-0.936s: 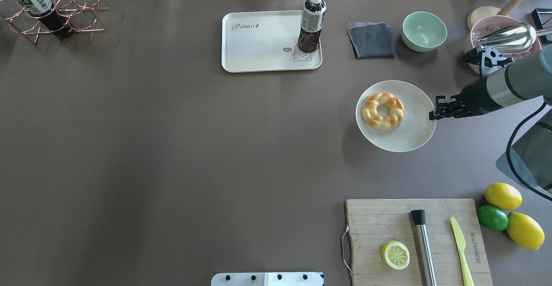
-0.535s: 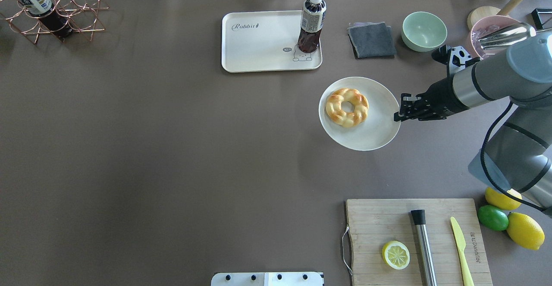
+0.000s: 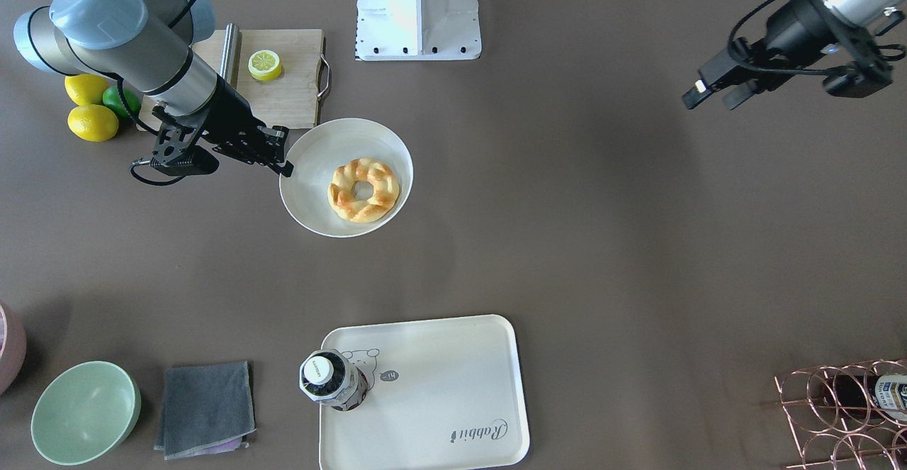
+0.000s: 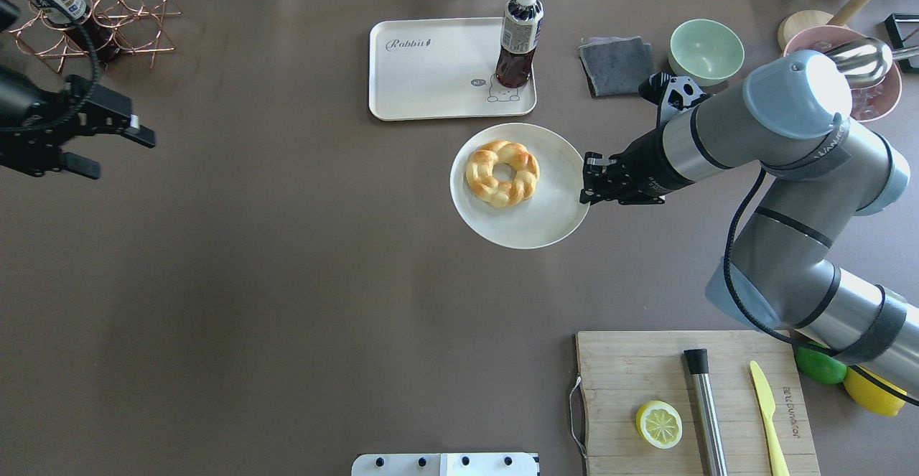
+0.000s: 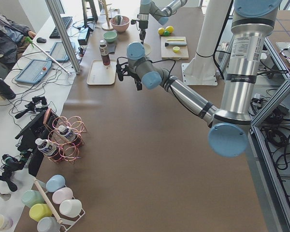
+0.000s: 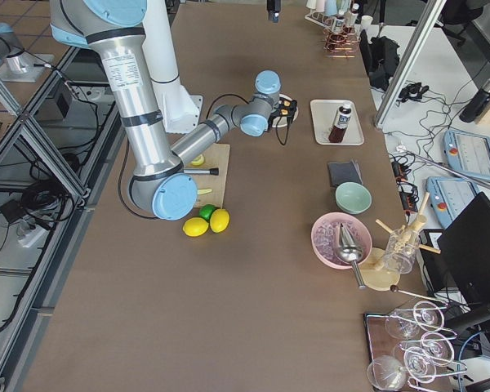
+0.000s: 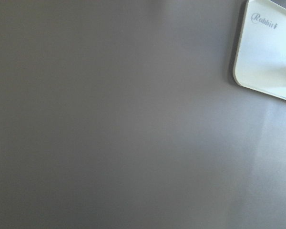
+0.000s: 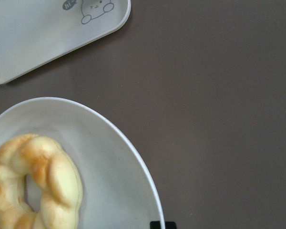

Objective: Place donut on tray

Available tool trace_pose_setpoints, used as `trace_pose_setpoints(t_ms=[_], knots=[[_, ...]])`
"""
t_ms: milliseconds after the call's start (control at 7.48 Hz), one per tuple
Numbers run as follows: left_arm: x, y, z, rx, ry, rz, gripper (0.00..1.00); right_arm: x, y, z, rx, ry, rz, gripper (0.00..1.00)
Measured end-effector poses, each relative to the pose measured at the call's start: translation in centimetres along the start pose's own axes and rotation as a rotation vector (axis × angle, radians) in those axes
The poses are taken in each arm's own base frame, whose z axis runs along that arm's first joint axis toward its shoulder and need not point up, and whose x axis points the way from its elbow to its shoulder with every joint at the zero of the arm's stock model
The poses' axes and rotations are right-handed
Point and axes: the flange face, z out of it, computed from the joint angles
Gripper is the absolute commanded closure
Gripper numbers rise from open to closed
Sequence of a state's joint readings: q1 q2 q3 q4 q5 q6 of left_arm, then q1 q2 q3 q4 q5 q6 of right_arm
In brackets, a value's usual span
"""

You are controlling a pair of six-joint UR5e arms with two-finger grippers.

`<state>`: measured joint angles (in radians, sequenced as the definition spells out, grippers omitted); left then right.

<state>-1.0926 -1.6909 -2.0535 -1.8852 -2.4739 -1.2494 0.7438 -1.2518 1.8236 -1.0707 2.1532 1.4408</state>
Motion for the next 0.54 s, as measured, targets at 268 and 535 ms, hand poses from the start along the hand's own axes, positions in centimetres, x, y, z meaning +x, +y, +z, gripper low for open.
trace_pose_setpoints(t_ms=[268,535], knots=[[8.4,4.0,6.4,0.008,0.017,0.012,0.03,-2.4,0.8,-0.4,-0.004,0.003,0.000,1.00],[13.2,8.4,11.4,0.016,0.023,0.005,0.09,-3.6,1.4,-0.4,-0.009,-0.006,-0.008,1.00]])
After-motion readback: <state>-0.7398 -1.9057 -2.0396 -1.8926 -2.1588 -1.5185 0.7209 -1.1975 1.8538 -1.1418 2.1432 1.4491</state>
